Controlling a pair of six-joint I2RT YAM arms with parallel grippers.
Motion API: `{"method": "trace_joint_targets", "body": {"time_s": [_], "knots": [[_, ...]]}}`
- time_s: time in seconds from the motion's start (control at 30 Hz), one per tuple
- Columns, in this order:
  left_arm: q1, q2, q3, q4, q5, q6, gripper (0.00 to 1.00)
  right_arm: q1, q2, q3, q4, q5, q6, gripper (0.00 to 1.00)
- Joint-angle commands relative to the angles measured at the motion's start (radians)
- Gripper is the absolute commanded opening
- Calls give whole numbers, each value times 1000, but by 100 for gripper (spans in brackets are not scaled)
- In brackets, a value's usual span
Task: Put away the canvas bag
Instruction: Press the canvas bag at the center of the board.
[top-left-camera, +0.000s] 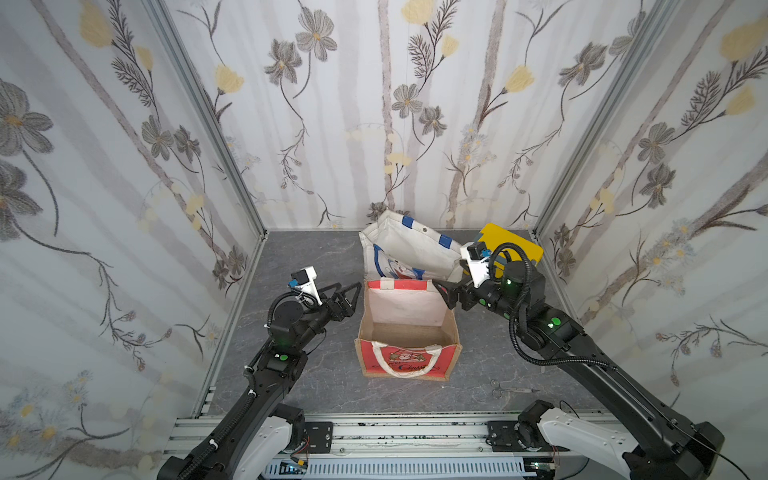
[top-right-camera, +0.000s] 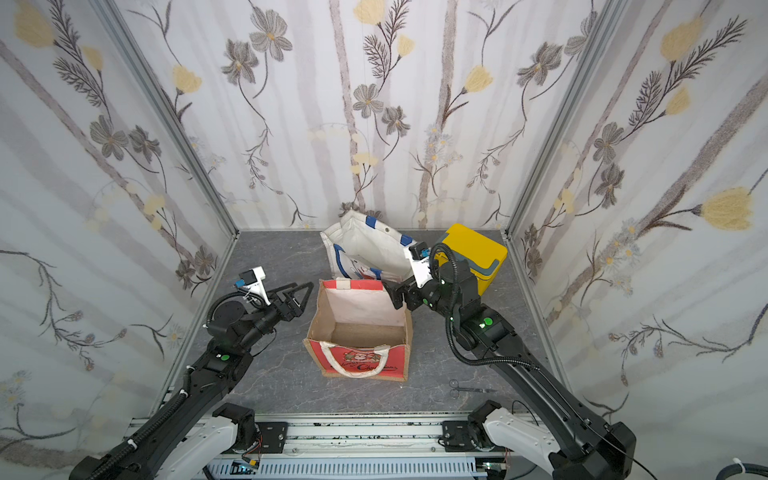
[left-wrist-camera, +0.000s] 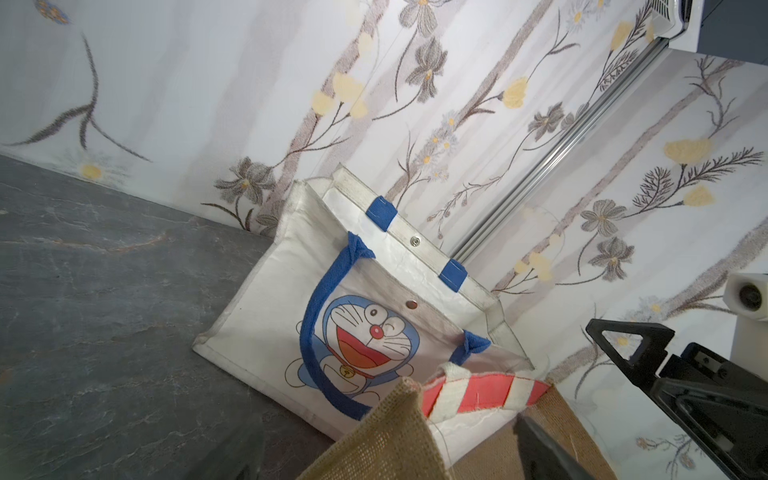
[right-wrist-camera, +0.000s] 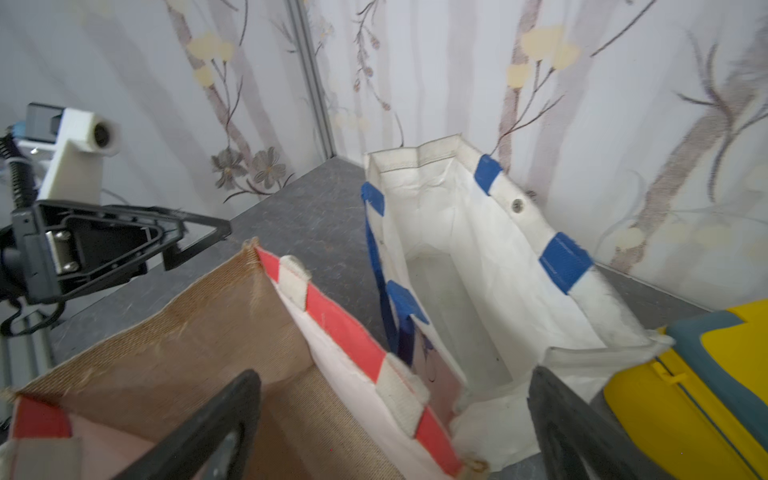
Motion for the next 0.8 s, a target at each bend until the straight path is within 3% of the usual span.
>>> {"method": "trace_joint_targets", "body": {"time_s": [0.0, 0.2, 0.5, 0.57, 0.63, 0.77], "knots": [[-29, -4, 4, -45, 73, 27, 94, 87, 31, 43, -119, 43, -63, 100], [-42, -21, 15, -115, 106, 38, 95, 284, 109, 103, -221, 97, -89, 100], [-67, -17, 2, -9, 183, -55, 89, 483, 179, 141, -229, 116, -105, 98], [-72, -13, 3, 7, 202, -62, 87, 499, 194, 129, -216, 114, -119, 95], [-75, -20, 1, 4, 210, -49, 79, 501, 199, 115, -204, 115, -126, 90], [-75, -25, 4, -33, 226, -19, 83, 504, 193, 85, -195, 130, -153, 73]]}}
